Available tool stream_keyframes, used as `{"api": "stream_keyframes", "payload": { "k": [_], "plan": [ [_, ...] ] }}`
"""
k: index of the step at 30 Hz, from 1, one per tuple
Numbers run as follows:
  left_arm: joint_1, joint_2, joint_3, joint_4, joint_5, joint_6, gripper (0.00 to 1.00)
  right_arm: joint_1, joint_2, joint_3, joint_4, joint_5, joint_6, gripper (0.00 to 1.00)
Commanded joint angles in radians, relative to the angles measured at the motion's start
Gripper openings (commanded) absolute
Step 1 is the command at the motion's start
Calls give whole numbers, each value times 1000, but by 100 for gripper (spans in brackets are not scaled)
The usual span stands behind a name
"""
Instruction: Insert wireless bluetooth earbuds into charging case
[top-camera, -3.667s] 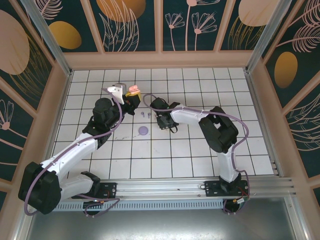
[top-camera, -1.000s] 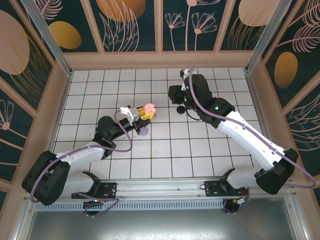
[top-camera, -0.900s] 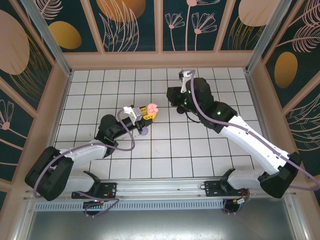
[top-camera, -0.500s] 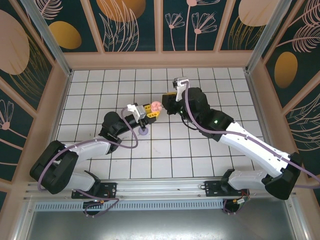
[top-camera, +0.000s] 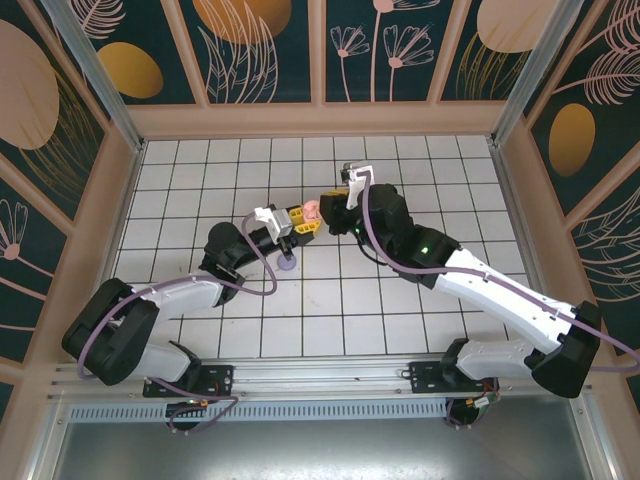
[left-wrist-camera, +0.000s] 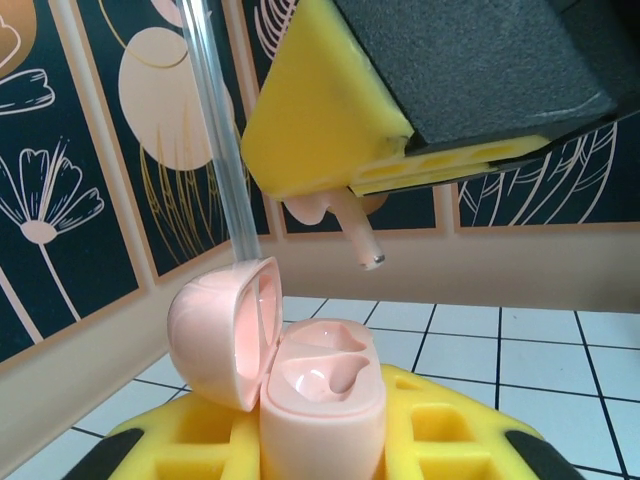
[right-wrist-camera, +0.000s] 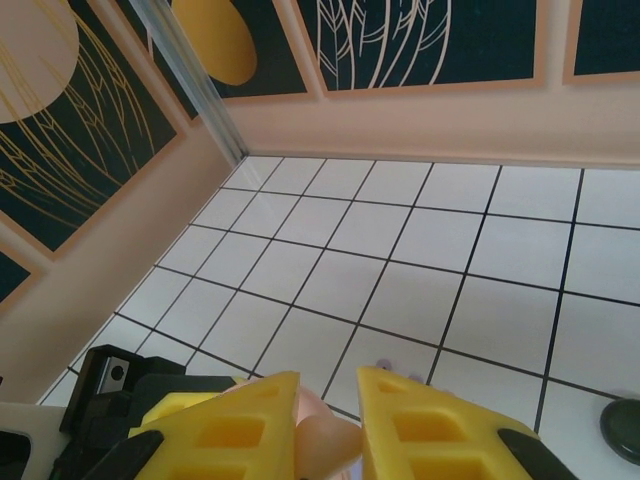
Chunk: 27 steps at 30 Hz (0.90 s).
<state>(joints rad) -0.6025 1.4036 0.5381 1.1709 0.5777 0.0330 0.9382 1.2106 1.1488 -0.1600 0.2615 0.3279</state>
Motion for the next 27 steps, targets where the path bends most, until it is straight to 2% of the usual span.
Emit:
{"api": "stream_keyframes", "payload": {
  "k": [1,27],
  "plan": [
    [-5,8,29,45,25,-15,0,11,9,-1,47,6,17,20],
    [-11,-12,50,1,30,-28,0,13,64,6,53,-2,25,19]
  ]
}}
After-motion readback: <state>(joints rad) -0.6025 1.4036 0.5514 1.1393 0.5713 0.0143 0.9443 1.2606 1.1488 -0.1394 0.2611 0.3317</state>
